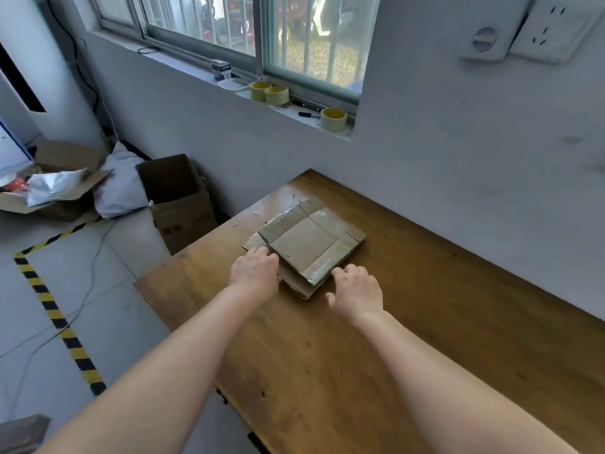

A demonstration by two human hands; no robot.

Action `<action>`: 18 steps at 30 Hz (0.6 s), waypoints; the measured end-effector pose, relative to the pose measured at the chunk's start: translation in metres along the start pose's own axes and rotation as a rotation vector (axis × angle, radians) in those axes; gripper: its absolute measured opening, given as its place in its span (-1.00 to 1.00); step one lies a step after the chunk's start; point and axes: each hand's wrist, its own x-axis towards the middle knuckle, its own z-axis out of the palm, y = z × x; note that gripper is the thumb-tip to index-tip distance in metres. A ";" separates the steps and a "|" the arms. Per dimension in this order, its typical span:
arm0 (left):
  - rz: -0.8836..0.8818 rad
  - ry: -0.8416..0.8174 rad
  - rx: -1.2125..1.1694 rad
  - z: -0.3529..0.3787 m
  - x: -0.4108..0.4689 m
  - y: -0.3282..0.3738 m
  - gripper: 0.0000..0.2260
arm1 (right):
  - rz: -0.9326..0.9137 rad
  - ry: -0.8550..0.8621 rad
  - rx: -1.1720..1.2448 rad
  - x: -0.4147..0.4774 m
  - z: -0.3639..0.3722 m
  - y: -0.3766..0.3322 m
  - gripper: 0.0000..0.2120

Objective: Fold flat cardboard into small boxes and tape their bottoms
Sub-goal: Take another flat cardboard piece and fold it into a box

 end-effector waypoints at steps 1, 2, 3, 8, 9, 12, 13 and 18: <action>0.007 -0.004 -0.003 0.004 0.012 -0.005 -0.73 | 0.017 -0.011 0.005 0.009 0.003 -0.002 -0.62; 0.014 -0.008 -0.006 0.008 0.025 -0.010 -0.71 | 0.036 -0.020 0.015 0.017 0.007 -0.004 -0.63; 0.019 -0.018 -0.007 0.012 0.037 -0.015 -0.70 | 0.065 -0.035 0.032 0.025 0.011 -0.007 -0.62; 0.028 -0.094 -0.022 0.028 0.091 -0.032 -0.53 | 0.245 -0.116 0.140 0.056 0.025 -0.016 -0.62; 0.019 -0.109 -0.046 0.031 0.101 -0.034 -0.47 | 0.291 -0.131 0.173 0.061 0.026 -0.018 -0.62; -0.010 -0.132 -0.185 0.041 0.123 -0.038 -0.43 | 0.428 -0.140 0.335 0.075 0.032 -0.022 -0.56; -0.018 -0.112 -0.217 0.042 0.128 -0.039 -0.45 | 0.480 -0.137 0.406 0.078 0.033 -0.024 -0.54; -0.117 -0.070 -0.435 0.039 0.144 -0.036 -0.70 | 0.710 0.024 0.705 0.085 0.032 -0.025 -0.61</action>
